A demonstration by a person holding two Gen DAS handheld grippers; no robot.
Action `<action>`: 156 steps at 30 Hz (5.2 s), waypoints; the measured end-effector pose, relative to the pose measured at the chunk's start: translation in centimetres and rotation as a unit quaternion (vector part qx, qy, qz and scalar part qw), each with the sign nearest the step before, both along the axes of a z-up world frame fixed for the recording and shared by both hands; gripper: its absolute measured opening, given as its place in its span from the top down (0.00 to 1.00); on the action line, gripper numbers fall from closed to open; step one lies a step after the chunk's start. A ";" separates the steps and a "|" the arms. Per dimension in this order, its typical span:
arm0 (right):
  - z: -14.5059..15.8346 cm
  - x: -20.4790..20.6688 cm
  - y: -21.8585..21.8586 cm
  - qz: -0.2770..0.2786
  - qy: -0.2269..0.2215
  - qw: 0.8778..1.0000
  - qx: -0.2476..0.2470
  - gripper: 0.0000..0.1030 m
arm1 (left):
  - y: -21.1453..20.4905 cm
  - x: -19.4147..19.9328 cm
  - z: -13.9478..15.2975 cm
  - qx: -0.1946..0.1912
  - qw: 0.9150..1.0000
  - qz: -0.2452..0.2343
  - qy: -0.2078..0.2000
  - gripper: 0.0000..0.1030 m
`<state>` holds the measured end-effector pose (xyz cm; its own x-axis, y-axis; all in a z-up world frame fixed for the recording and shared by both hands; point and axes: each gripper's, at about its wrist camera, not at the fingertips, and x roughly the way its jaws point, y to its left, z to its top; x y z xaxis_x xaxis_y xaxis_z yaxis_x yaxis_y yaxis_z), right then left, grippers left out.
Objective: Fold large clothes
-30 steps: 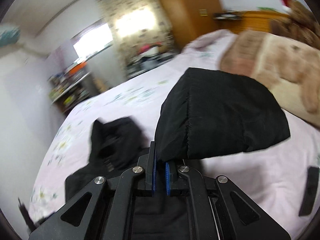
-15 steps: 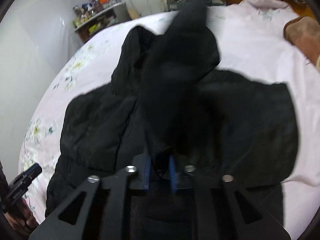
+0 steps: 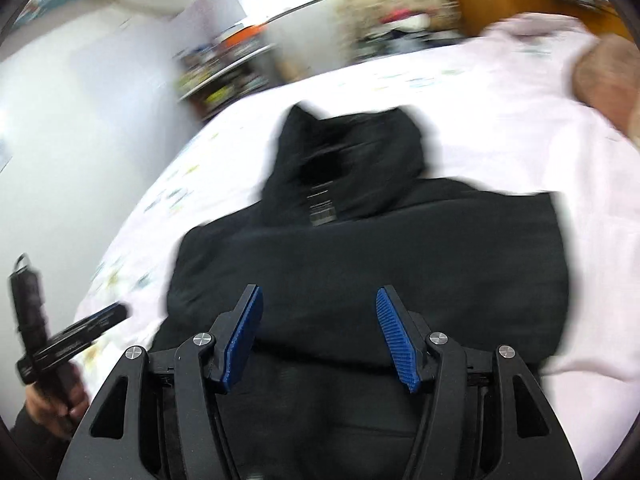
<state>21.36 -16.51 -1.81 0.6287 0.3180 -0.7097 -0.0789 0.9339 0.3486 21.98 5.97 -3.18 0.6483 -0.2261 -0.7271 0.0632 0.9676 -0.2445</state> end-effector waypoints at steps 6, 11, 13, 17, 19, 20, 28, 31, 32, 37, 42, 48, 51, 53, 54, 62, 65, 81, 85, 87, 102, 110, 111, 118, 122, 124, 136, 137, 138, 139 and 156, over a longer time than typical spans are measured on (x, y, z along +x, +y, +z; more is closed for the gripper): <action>-3.0 1.1 -7.6 -0.108 0.040 0.992 -0.041 0.74 | -6.7 4.1 -0.6 -0.004 0.998 -0.069 -0.015 0.52; -7.1 3.0 -6.5 -0.081 0.088 0.991 -0.053 0.74 | -9.7 7.2 -5.0 0.044 0.996 -0.076 0.028 0.53; -8.7 3.1 -5.9 -0.073 0.103 0.991 -0.052 0.74 | -9.4 7.8 -7.5 0.066 0.995 -0.065 0.049 0.53; -10.2 3.7 -4.6 -0.064 0.103 0.990 -0.075 0.74 | -9.0 7.8 -9.4 0.071 0.994 -0.063 0.044 0.52; -10.7 3.9 -4.4 -0.058 0.104 0.989 -0.086 0.75 | -9.4 7.8 -9.4 0.083 0.994 -0.064 0.044 0.52; -10.5 4.0 -4.5 -0.058 0.107 0.989 -0.082 0.75 | -9.3 7.8 -9.1 0.084 0.993 -0.063 0.048 0.52; -4.4 3.9 -6.5 -0.078 0.038 0.994 -0.071 0.75 | -7.9 8.2 -2.8 0.040 0.998 -0.055 0.010 0.53; -3.9 6.4 -6.4 -0.077 0.032 0.993 -0.086 0.75 | -8.7 10.3 -2.9 0.065 0.997 -0.048 0.003 0.53; -4.1 7.3 -6.3 -0.077 0.034 0.992 -0.091 0.75 | -8.9 11.2 -3.9 0.073 0.996 -0.046 0.016 0.53; -7.5 10.2 -6.4 -0.061 0.082 0.988 -0.114 0.75 | -8.8 13.4 -8.3 0.089 0.994 -0.046 0.039 0.51; -9.9 10.9 -5.2 -0.056 0.094 0.984 -0.144 0.75 | -9.5 13.2 -9.9 0.104 0.993 -0.044 0.030 0.51; -7.1 9.7 -5.7 -0.066 0.085 0.984 -0.143 0.75 | -8.5 12.6 -6.8 0.083 0.995 -0.046 0.034 0.54; -4.1 7.3 -5.4 -0.063 0.048 0.991 -0.109 0.75 | -7.7 10.1 -3.9 0.062 0.997 -0.053 -0.001 0.54; -3.1 5.7 -4.6 -0.055 0.032 0.993 -0.100 0.75 | -7.6 8.0 -2.9 0.053 0.996 -0.064 -0.019 0.54; -2.9 4.8 -3.9 -0.046 0.027 0.994 -0.096 0.75 | -7.6 7.4 -3.0 0.054 0.996 -0.069 -0.021 0.54; -7.7 4.1 -0.9 -0.004 0.079 0.989 -0.128 0.75 | -7.5 7.3 -8.6 0.071 0.994 -0.071 0.039 0.52; -8.0 4.8 -1.0 -0.003 0.089 0.988 -0.130 0.75 | -7.6 7.4 -8.8 0.074 0.994 -0.070 0.041 0.52; -6.0 5.4 -1.3 -0.010 0.082 0.990 -0.115 0.75 | -7.1 6.9 -5.2 0.062 0.994 -0.085 0.037 0.52; -3.3 6.6 -1.4 -0.014 0.050 0.993 -0.102 0.70 | -6.4 8.4 -2.3 0.052 0.995 -0.084 0.011 0.52; -2.3 8.0 -1.5 -0.014 0.038 0.995 -0.094 0.60 | -6.1 10.3 -1.3 0.049 0.996 -0.080 0.004 0.51; -2.1 25.0 -2.1 -0.013 0.034 0.996 -0.082 0.55 | -5.7 28.8 -3.6 0.033 0.998 -0.029 0.051 0.38; -5.6 30.1 -2.9 -0.021 0.093 0.993 -0.075 0.71 | -6.9 31.1 -6.3 0.028 0.997 -0.039 0.063 0.88; -5.5 30.0 -2.7 -0.017 0.087 0.993 -0.076 0.84 | -6.9 30.8 -5.9 0.029 0.997 -0.045 0.054 0.96; -0.7 25.9 -2.2 -0.007 0.023 0.998 -0.064 0.91 | -5.3 26.6 -1.4 0.017 0.999 -0.050 0.000 1.00; 2.9 21.3 -2.3 -0.002 -0.014 0.998 -0.055 0.91 | -4.6 22.6 1.4 0.007 0.998 -0.057 -0.028 1.00; 4.1 18.6 -2.8 -0.004 -0.027 0.999 -0.039 0.92 | -4.1 20.2 2.4 0.000 0.998 -0.058 -0.039 1.00; 1.4 5.6 -5.2 -0.030 0.011 0.999 -0.005 0.92 | -2.5 7.7 1.1 -0.023 0.998 -0.059 -0.024 1.00; 0.9 4.8 -5.3 -0.030 0.018 0.999 -0.003 0.92 | -2.3 7.0 0.4 -0.021 0.998 -0.056 -0.017 0.99; 0.4 4.2 -5.5 -0.031 0.024 0.999 -0.002 0.92 | -2.0 6.6 0.0 -0.020 0.998 -0.052 -0.009 0.99; -0.3 3.7 -5.6 -0.030 0.035 0.999 0.000 0.92 | -1.8 6.0 -0.6 -0.020 0.999 -0.049 0.000 0.99; 0.7 2.0 -5.0 -0.013 0.039 0.999 0.002 0.71 | 0.5 1.7 1.3 -0.026 0.999 -0.020 -0.007 0.96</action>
<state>23.36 -21.56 -1.06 0.5796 0.3045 -0.7559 -0.0263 0.9341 0.3561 23.73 6.47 -1.89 0.6489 -0.2887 -0.7039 0.1047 0.9503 -0.2932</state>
